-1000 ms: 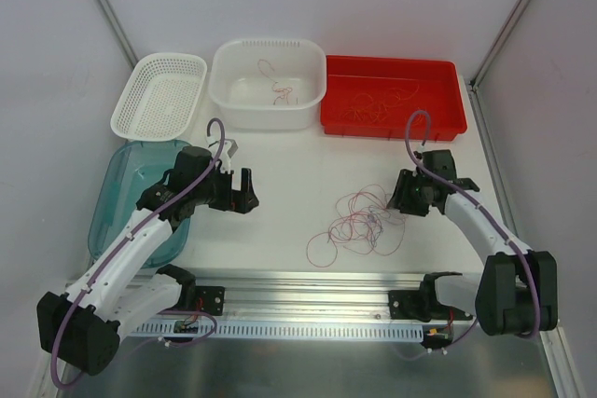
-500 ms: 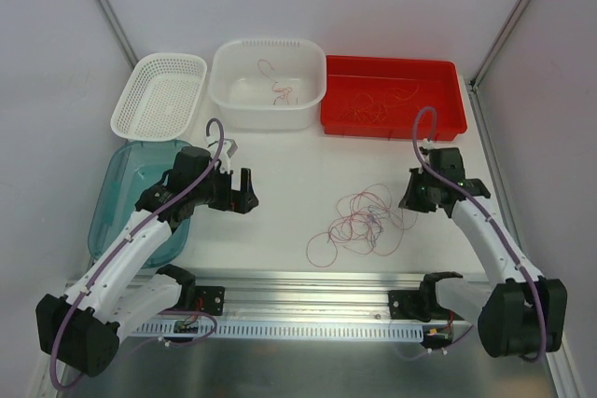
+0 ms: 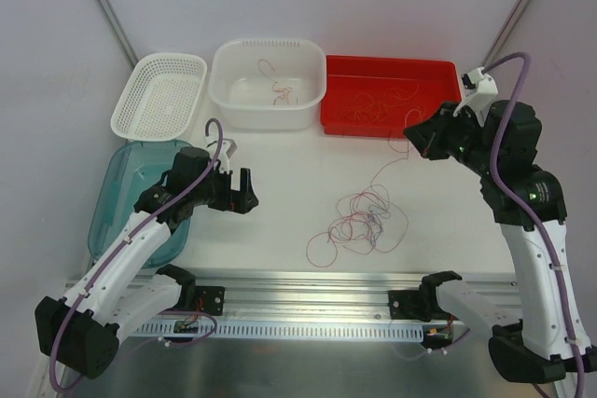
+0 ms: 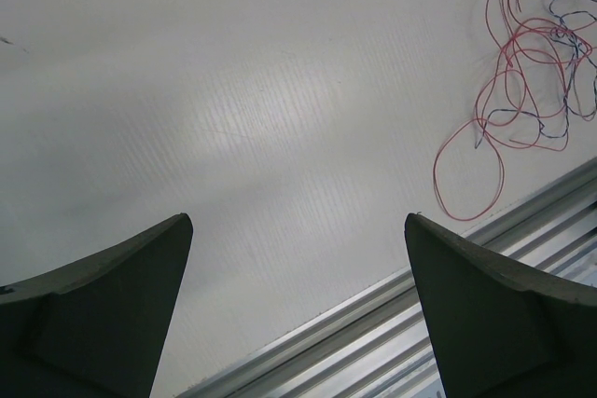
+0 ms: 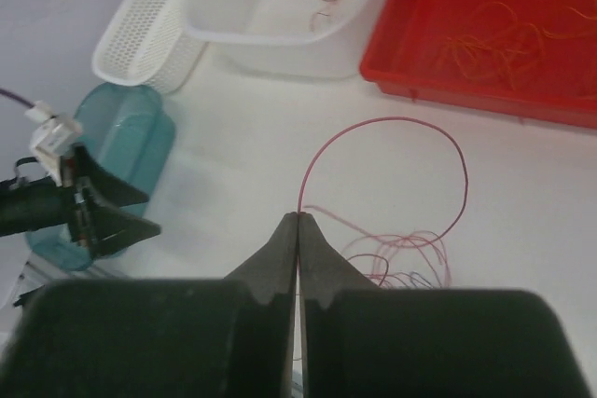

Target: Untangle the cables

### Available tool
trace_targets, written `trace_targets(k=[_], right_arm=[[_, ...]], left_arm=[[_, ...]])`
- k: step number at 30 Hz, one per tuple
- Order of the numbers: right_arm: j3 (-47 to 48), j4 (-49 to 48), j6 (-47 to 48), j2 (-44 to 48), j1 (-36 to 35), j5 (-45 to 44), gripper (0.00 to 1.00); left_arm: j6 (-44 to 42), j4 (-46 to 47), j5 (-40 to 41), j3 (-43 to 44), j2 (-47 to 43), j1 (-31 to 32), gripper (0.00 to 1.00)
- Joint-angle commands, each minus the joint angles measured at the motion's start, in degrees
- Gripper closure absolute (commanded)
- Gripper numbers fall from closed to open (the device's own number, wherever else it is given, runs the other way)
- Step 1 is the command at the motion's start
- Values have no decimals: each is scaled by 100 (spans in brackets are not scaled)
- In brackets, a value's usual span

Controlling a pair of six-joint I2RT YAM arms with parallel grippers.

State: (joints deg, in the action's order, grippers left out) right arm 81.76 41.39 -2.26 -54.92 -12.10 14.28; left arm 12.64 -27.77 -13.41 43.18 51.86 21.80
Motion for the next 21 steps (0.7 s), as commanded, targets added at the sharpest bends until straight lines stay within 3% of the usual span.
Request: trace_targets(k=[1,7,13,21], right_arm=[[341,-436,-318,-300,-538,462,99],[175,-1315,-749,-905,-1760,-74,99],[-107,-2011,-1232,-1407,-2595,-645,99],[-397,-2530,-1742,-1645,-3097,-997,99]], left_arm=[[-95,52,-74,-64,-158,35,1],[10,87,-82,15,-167,35,1],[537,693,-865,50,-325,218,1],[897,2562,355,-450,-440,1958,1]])
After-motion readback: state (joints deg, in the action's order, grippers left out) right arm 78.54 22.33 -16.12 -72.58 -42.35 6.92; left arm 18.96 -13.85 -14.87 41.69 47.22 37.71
